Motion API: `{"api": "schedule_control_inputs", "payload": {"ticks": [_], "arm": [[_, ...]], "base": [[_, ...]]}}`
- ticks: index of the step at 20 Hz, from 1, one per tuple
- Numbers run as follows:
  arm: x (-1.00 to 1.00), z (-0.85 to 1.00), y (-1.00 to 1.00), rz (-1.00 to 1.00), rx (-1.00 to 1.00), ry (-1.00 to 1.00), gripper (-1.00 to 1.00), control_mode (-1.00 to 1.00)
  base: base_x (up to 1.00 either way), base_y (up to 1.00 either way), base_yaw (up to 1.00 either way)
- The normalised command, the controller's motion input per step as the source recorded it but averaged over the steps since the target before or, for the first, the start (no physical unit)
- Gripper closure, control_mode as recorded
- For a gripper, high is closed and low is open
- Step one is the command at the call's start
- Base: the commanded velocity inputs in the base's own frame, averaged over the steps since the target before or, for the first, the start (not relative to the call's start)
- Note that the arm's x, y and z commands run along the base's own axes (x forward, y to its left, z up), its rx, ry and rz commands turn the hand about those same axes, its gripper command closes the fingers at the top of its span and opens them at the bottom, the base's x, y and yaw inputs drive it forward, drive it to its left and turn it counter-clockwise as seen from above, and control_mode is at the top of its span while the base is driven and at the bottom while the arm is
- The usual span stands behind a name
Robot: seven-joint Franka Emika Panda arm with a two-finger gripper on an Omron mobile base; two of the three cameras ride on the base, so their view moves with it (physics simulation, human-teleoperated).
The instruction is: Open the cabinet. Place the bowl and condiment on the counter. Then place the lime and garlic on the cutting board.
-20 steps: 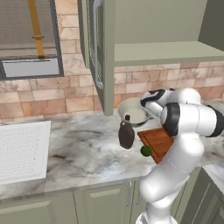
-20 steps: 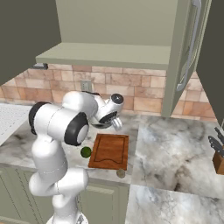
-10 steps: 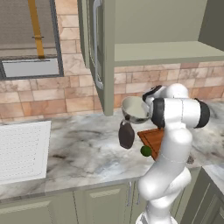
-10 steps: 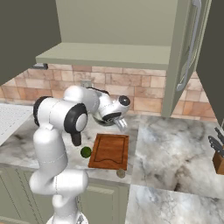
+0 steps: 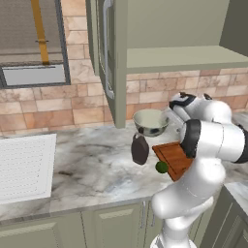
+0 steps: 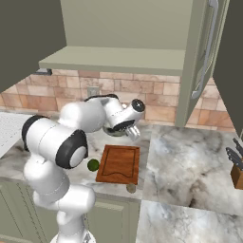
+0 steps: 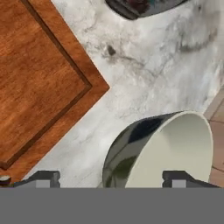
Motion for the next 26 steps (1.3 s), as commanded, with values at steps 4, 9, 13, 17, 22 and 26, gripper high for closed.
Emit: {"api": "schedule_control_inputs", "payload": {"ticks": [4,9,13,17,22,26], "arm": [[-1.0,0.35,0.35,0.15,-0.15,-0.13,-1.0,-1.0],[-1.0,0.26,0.47,0.25,-0.24,-0.08,-1.0,-1.0],[-1.0,0.09,0.36,0.27,-0.26,-0.08,-1.0,-1.0],[-0.87,-0.38,0.47,0.25,-0.26,-0.03,-1.0,-1.0],[-0.23,-0.62,0.27,0.23,-0.21,0.0,-1.0,-1.0],[0.1,-0.31,0.2,0.16,-0.15,0.0,-1.0,-1.0]], "base": [[0.0,0.0,0.0],[0.0,0.0,0.0],[0.0,0.0,0.0],[0.0,0.0,0.0],[0.0,0.0,0.0],[0.0,0.0,0.0]]}}
